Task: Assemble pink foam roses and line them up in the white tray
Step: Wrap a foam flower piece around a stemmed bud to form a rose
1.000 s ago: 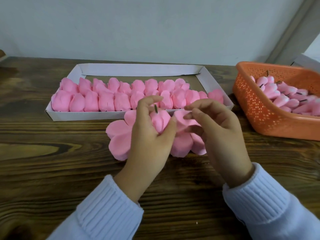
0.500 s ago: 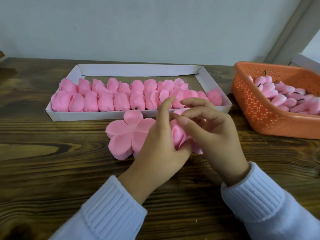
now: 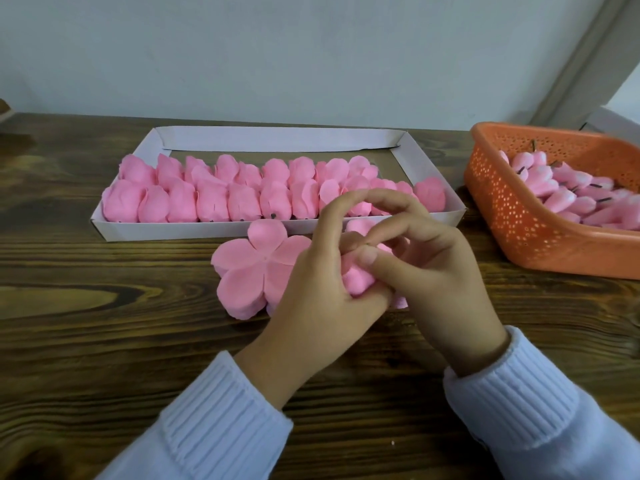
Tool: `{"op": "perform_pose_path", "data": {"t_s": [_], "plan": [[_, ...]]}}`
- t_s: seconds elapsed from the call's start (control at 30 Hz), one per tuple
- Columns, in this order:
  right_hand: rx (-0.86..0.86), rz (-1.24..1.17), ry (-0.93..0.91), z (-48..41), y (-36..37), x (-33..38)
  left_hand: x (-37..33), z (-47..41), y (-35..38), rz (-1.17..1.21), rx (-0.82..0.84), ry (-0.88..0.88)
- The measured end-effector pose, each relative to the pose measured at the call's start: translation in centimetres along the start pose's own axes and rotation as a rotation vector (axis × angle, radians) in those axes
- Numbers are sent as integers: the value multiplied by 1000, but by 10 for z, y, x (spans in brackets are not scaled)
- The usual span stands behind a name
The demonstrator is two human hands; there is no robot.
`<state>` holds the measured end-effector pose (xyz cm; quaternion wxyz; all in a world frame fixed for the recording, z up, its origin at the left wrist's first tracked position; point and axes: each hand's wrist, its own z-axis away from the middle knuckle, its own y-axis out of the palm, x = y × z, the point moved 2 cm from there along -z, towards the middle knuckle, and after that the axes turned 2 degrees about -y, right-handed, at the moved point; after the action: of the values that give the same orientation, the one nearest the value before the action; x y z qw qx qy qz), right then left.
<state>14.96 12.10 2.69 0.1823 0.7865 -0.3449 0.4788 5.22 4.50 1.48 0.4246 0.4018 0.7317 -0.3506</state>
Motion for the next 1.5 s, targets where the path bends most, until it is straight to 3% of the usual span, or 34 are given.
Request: {"op": "perform_pose_path", "data": {"t_s": [0.2,0.47,0.57,0.7,0.87,0.93,1.03,1.17,1.23,1.37,1.5], "plan": [[-56,-215,94,0,-2,-4,1,0,3,59,-34,-103],[-114,-218,92,0,-4,-8,6,-1,5,89,-30,-163],[-37,-82,119,1,0,-6,7,0,2,131,-115,-155],[147,-72,223,8,14,-6,11,-1,-4,115,-224,-77],[179,-24,168,11,22,-1,10,-2,7,-17,-259,1],[151,-45,157,12,24,0,11,-2,11,-2,-283,-4],[69,-2,84,12,24,-2,15,-1,10,35,-193,-40],[-172,-38,32,9,16,-2,16,1,2,-202,-22,4],[-303,-46,40,6,7,-3,14,0,-2,-285,-19,26],[-409,-75,106,3,-7,-6,2,-8,-23,-314,-207,63],[-399,32,132,4,-8,-7,5,-17,-57,-426,-470,-111]]}}
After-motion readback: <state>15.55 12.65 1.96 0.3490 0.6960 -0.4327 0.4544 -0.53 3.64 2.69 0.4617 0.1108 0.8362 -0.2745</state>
